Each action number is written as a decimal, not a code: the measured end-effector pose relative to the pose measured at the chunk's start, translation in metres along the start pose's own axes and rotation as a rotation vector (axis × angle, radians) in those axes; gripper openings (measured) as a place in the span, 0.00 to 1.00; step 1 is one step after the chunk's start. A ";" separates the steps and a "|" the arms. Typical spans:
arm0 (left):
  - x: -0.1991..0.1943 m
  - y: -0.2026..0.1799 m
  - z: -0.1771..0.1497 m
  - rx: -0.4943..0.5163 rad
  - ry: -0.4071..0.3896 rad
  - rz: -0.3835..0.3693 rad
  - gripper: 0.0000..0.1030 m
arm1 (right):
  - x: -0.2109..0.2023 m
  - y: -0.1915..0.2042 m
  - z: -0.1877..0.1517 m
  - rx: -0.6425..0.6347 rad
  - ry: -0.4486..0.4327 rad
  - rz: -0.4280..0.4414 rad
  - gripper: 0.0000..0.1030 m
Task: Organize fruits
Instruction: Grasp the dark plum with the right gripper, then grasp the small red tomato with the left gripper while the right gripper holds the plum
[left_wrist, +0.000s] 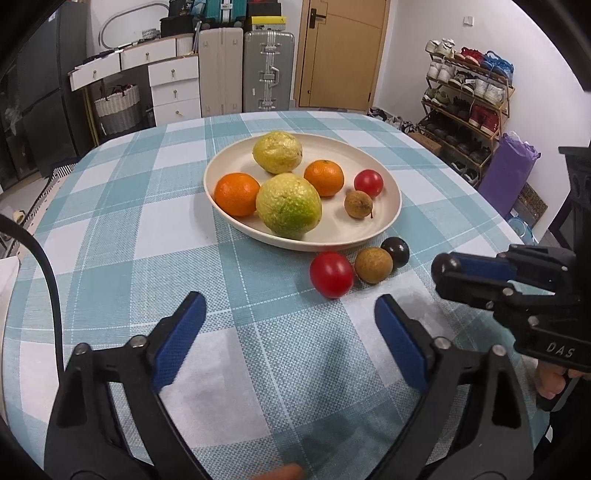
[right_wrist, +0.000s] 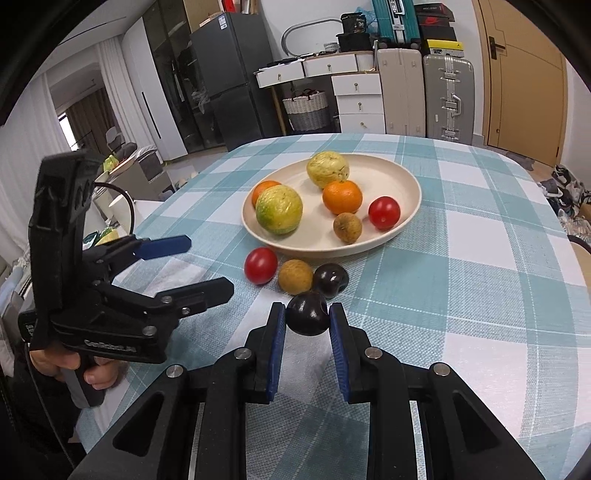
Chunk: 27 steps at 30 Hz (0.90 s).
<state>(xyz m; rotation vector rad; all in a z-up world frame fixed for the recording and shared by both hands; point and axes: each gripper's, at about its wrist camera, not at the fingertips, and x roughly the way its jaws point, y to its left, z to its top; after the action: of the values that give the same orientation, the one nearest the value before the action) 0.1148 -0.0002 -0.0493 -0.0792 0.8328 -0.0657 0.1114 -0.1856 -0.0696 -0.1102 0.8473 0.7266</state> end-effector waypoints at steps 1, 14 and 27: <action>0.003 -0.001 0.001 0.002 0.010 0.000 0.82 | -0.001 -0.001 0.000 0.001 -0.002 0.001 0.24; 0.031 -0.017 0.013 0.041 0.079 -0.059 0.41 | -0.009 -0.012 0.003 0.027 -0.020 -0.004 0.24; 0.025 -0.013 0.014 0.031 0.047 -0.089 0.24 | -0.010 -0.012 0.002 0.031 -0.020 -0.005 0.24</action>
<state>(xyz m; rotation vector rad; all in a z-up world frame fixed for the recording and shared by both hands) 0.1417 -0.0143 -0.0568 -0.0859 0.8750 -0.1652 0.1162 -0.1997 -0.0628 -0.0774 0.8383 0.7085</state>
